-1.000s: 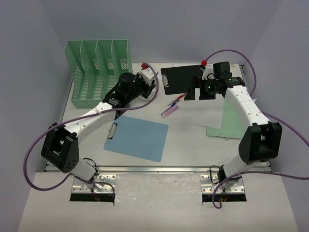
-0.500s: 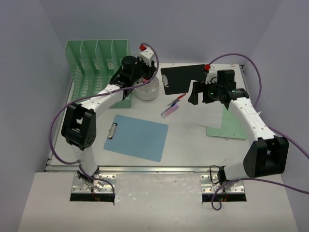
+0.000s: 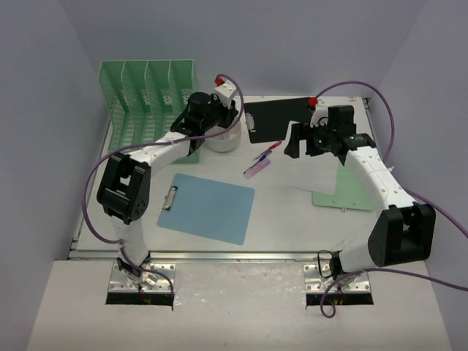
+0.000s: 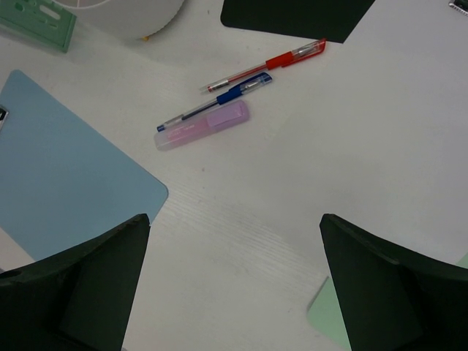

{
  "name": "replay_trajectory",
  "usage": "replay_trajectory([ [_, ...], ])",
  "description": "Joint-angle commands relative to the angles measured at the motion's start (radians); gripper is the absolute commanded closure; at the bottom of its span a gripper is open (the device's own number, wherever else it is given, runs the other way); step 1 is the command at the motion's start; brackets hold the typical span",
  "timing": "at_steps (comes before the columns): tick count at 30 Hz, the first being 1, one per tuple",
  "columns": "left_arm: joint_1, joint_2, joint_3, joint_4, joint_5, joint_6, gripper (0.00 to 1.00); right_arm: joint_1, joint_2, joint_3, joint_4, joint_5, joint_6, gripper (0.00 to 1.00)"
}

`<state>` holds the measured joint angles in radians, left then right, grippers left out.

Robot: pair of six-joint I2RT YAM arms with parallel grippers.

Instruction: Organize the desk

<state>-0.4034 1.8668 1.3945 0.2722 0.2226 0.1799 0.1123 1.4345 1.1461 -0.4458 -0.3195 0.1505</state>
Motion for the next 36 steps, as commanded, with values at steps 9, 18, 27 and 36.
replay_trajectory([
  [9, 0.003, 0.051, -0.003, 0.082, -0.028, 0.05, 0.83, -0.006, 0.018, 0.018, 0.027, -0.015, 0.003, 0.01],
  [18, 0.003, 0.025, 0.018, 0.052, -0.038, 0.043, 0.53, -0.006, 0.03, 0.044, 0.009, -0.015, 0.02, 0.01],
  [27, -0.109, -0.052, 0.126, -0.134, -0.072, 0.084, 0.53, -0.006, -0.002, 0.03, 0.004, 0.023, 0.038, 0.01],
  [36, -0.282, 0.173, 0.477, -0.68, -0.045, 0.084, 0.62, -0.017, -0.011, 0.043, -0.017, 0.157, 0.092, 0.01],
])
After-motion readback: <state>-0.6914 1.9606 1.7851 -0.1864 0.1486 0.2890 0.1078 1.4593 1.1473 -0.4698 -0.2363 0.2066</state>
